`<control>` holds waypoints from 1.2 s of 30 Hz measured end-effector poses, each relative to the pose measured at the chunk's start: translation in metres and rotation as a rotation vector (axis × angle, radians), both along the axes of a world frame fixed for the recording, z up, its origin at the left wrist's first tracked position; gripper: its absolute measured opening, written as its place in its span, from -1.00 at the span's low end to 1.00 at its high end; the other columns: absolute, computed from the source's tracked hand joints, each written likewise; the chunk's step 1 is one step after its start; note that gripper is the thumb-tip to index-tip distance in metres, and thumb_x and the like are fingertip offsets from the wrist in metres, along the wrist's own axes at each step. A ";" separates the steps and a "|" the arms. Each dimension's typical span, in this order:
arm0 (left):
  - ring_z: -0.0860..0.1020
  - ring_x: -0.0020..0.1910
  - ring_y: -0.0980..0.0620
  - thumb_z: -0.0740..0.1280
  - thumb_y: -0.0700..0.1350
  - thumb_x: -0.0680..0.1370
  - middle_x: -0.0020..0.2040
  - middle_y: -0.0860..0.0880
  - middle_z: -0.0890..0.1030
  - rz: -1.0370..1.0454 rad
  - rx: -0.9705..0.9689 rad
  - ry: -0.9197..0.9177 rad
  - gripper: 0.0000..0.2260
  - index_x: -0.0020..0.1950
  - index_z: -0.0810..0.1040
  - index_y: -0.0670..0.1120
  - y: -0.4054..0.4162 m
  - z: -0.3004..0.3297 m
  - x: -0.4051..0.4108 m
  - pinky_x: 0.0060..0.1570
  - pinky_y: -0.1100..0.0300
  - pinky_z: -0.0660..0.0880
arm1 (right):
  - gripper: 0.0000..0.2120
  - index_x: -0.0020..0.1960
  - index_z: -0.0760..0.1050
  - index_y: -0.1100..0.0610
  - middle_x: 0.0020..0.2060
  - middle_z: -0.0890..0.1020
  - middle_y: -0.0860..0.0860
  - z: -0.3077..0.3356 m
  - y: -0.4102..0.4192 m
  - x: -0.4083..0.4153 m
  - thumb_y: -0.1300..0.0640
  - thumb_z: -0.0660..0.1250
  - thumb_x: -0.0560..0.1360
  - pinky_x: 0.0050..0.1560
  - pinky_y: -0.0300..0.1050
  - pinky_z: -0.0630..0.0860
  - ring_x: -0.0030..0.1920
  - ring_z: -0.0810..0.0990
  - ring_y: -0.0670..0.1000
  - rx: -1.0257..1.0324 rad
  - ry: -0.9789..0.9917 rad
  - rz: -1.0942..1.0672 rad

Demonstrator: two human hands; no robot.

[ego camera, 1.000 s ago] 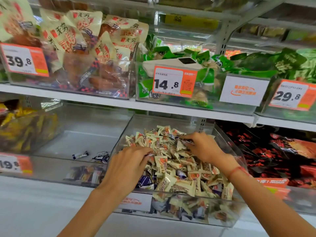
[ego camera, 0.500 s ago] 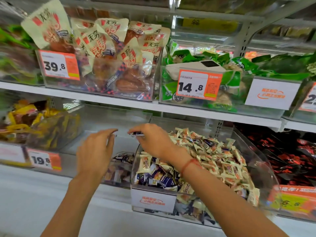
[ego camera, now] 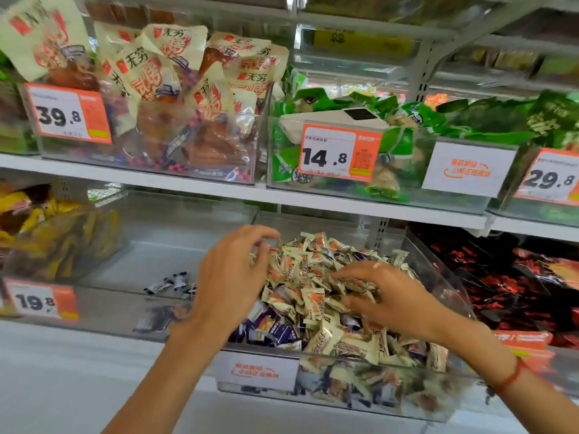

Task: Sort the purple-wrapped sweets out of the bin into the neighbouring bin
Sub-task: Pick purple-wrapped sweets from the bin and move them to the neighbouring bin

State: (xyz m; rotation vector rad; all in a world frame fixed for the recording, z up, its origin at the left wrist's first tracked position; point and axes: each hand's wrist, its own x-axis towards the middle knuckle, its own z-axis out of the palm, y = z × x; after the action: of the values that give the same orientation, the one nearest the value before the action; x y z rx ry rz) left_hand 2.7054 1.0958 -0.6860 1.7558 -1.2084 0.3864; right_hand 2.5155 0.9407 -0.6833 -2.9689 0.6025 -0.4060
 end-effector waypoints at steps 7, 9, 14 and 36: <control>0.16 0.43 0.23 0.17 0.17 0.58 0.46 0.26 0.23 -0.411 0.645 -0.120 -0.65 0.38 0.37 0.26 -0.031 -0.030 -0.029 0.45 0.14 0.04 | -0.43 0.47 0.21 -0.22 0.42 0.35 -0.17 -0.017 -0.027 0.002 -0.13 0.32 0.51 0.41 -0.12 0.26 0.39 0.30 -0.11 0.035 0.144 0.068; 0.17 0.44 0.21 0.13 0.18 0.59 0.45 0.24 0.25 -0.309 0.643 -0.188 -0.64 0.39 0.35 0.25 -0.032 -0.034 -0.021 0.46 0.14 0.08 | -0.49 0.42 0.29 -0.25 0.37 0.42 -0.15 -0.015 -0.037 0.016 -0.13 0.33 0.51 0.34 -0.01 0.36 0.36 0.36 -0.05 -0.062 0.144 0.041; 0.32 0.39 0.11 -0.06 0.20 0.63 0.41 0.19 0.36 -0.134 0.576 -0.346 -0.59 0.37 0.41 0.20 -0.032 -0.040 -0.023 0.37 0.11 0.23 | -0.67 0.37 0.42 -0.14 0.28 0.55 -0.01 -0.001 -0.063 0.039 0.02 0.22 0.61 0.09 0.02 0.50 0.24 0.53 0.09 -0.132 0.044 -0.112; 0.44 0.26 0.10 0.27 0.10 0.57 0.28 0.12 0.51 -0.205 0.619 -0.315 -0.65 0.36 0.42 0.17 -0.072 -0.008 -0.029 0.30 0.09 0.31 | -0.78 0.15 0.58 -0.01 0.11 0.54 -0.04 -0.018 -0.034 0.023 0.00 0.34 0.52 0.06 -0.11 0.45 0.15 0.50 0.03 -0.209 0.054 -0.114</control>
State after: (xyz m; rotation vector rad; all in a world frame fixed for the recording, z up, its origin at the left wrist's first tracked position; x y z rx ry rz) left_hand 2.6764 1.0233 -0.6938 2.1064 -1.8631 0.1762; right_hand 2.5382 0.9066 -0.7016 -3.1627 0.7836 -0.4230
